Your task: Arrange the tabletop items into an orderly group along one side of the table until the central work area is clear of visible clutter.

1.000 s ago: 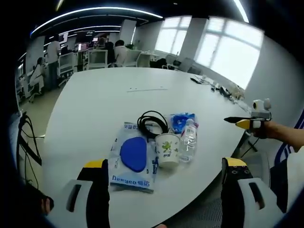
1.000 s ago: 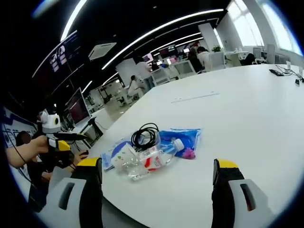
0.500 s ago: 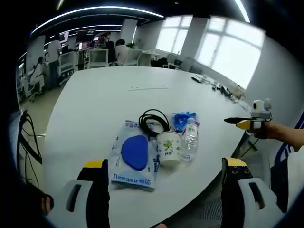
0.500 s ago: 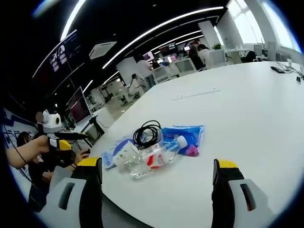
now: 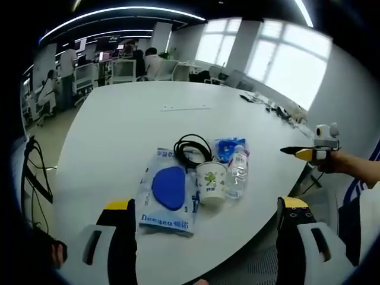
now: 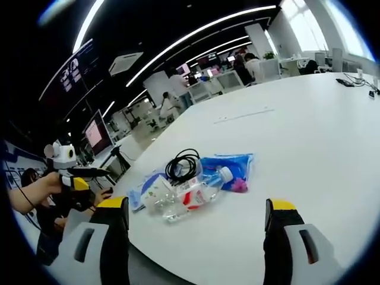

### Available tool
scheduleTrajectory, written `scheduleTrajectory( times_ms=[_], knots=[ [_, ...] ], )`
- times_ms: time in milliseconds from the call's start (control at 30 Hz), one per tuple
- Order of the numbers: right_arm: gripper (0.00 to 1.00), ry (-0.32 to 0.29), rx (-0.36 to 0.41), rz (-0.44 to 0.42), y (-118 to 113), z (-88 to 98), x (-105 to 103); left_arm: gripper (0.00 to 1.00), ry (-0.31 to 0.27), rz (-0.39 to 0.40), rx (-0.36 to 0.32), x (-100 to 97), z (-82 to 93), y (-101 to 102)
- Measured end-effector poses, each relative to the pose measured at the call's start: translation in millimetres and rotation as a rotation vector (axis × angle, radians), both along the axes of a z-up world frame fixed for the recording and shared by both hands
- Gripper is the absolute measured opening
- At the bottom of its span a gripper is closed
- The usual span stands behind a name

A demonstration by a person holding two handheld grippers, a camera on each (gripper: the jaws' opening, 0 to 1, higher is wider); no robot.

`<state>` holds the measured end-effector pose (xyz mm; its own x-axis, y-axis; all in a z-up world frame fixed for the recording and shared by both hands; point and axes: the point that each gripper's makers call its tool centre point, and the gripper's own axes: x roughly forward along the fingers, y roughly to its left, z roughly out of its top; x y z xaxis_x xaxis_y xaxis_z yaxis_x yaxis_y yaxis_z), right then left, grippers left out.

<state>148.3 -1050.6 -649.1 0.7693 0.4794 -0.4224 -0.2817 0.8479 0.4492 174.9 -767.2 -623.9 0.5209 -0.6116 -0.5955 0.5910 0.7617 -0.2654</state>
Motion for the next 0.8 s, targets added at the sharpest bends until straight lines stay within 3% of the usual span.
scheduleTrajectory(
  times_ms=[800],
  knots=[
    [0.9, 0.025, 0.026, 0.019, 11.4, -7.0, 0.4, 0.96, 0.003, 0.014, -0.007, -1.3, 0.5, 3.3]
  ],
)
